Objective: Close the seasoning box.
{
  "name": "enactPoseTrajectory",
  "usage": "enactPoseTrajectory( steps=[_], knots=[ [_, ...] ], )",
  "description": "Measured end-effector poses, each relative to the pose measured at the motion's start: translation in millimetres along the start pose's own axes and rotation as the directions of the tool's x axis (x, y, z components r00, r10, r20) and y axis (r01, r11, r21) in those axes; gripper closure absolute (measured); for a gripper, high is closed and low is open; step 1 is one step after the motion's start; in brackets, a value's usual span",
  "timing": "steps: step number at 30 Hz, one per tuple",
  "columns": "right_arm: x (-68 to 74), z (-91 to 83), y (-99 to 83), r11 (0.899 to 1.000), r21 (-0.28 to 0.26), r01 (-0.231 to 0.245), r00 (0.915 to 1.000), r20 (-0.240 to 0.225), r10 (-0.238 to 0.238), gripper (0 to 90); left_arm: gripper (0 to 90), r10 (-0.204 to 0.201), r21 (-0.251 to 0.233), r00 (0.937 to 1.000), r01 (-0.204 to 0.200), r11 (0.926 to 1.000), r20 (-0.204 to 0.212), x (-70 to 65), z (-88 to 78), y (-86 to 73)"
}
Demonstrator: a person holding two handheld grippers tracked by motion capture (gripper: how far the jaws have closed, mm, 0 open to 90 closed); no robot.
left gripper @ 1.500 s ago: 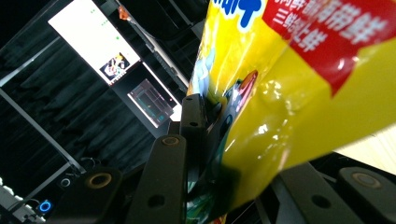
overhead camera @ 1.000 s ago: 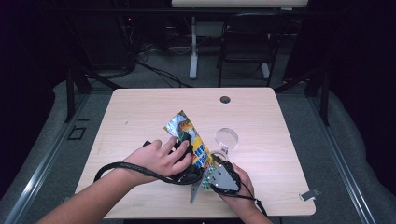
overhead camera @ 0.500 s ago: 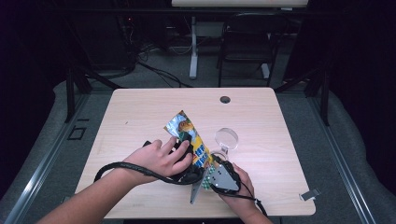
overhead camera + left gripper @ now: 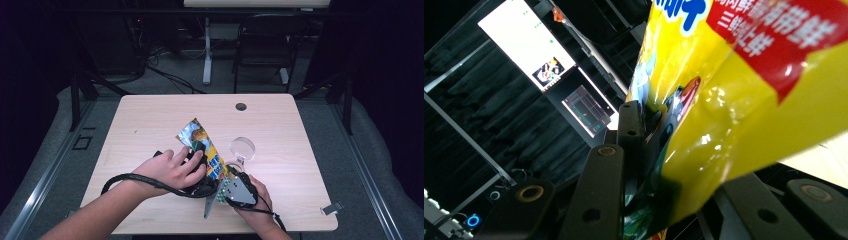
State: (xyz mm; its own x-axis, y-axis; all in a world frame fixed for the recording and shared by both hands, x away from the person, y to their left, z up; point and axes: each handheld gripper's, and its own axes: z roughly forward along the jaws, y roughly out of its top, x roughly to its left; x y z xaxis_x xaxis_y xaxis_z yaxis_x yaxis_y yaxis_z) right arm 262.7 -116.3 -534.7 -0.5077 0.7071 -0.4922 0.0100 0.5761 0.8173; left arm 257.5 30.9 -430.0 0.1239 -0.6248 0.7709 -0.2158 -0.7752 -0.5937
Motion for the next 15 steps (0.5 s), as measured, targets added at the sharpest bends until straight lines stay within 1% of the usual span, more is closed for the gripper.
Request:
enactPoseTrajectory(
  steps=[6,15],
  knots=[
    [0.2,0.2,-0.2,1.0,0.003,0.001,1.0,0.002,-0.001,70.5,79.2,-0.002,-0.005,1.0,0.002,1.0,-0.006,-0.5,0.3,0.8],
    [0.2,0.2,-0.2,1.0,0.003,0.001,1.0,0.002,-0.001,70.5,79.2,-0.001,-0.005,1.0,0.001,1.0,-0.002,-0.9,0.3,0.6]
  ],
)
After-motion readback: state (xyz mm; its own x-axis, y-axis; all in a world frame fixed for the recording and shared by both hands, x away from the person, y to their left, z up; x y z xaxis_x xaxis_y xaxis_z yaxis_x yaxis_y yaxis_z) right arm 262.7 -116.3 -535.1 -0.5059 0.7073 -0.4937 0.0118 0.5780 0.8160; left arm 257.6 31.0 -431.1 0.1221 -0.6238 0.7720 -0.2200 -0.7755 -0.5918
